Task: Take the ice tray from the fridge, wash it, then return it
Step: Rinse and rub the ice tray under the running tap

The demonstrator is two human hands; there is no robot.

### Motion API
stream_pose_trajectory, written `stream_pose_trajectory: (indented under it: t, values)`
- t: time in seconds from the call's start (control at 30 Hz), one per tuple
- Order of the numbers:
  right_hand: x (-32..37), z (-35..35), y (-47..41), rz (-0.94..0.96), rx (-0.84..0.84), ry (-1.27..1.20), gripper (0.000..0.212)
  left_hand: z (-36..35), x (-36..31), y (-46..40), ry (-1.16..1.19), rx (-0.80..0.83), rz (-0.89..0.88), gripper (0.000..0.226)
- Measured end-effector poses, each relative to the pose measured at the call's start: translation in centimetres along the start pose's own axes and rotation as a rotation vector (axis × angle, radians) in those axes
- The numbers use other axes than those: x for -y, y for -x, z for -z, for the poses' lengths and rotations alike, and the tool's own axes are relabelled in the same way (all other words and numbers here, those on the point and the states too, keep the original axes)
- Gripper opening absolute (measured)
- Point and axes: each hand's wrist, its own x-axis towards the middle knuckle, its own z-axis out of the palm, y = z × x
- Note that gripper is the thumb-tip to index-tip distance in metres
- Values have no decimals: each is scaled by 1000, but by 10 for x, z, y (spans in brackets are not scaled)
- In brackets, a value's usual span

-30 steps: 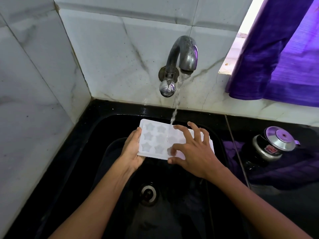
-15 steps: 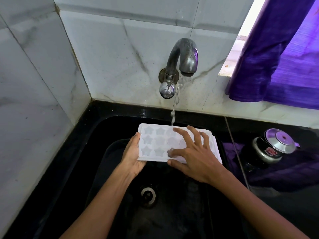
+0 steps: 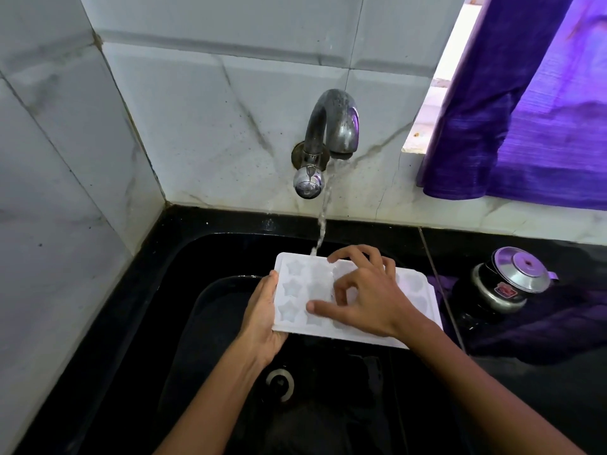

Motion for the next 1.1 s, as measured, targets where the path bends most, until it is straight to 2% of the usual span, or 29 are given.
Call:
stream_pose_trajectory:
  t: [0.07, 0.13, 0.2, 0.27, 0.4, 0.5, 0.6, 0.77, 0.97, 1.1]
  values:
    - [4, -2, -6, -28, -41, -28, 56, -1, 2, 5, -6, 4, -8, 37]
    - [7, -4, -10, -20, -29, 52, 50, 1, 2, 8, -14, -11, -20, 40]
    - [11, -6, -13, -20, 7, 167, 56, 2, 2, 11, -22, -20, -26, 41]
    - [16, -6, -17, -23, 36, 236, 52, 6, 1, 14, -16, -34, -22, 39]
    - [25, -4, -20, 15, 70, 273, 40, 12, -2, 13, -6, -39, 0, 46]
    - [26, -3, -24, 22, 34, 299, 42, 14, -1, 12, 19, -28, 6, 46]
    - [25, -1, -27, 12, 5, 301, 45, 12, -4, 13, 27, 2, 3, 44]
    - [23, 0, -29, 43, 66, 308, 38, 10, -6, 9, 83, 18, 14, 49]
    - [22, 7, -34, 6, 31, 199, 38, 11, -5, 9, 88, 50, 23, 43]
    - [21, 7, -37, 15, 128, 226, 37, 11, -4, 3, 96, 41, 39, 50]
